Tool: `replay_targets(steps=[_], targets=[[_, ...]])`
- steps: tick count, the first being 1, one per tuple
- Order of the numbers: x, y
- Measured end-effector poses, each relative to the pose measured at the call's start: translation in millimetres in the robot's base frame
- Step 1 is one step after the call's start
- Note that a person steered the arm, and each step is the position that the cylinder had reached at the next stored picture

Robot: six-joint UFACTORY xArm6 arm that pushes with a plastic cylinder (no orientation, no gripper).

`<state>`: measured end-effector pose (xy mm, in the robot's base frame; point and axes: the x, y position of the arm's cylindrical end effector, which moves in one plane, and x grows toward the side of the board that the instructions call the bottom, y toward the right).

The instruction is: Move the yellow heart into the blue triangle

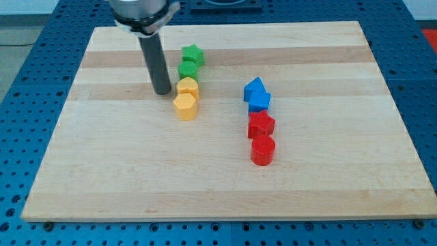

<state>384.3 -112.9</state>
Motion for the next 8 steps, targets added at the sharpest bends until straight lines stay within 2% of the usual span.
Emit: replay_targets(steps=[3, 4, 6, 8], targets=[[0.0, 61.1], [1.0, 65.7], [32.8, 40.9], [13.8, 87.3]])
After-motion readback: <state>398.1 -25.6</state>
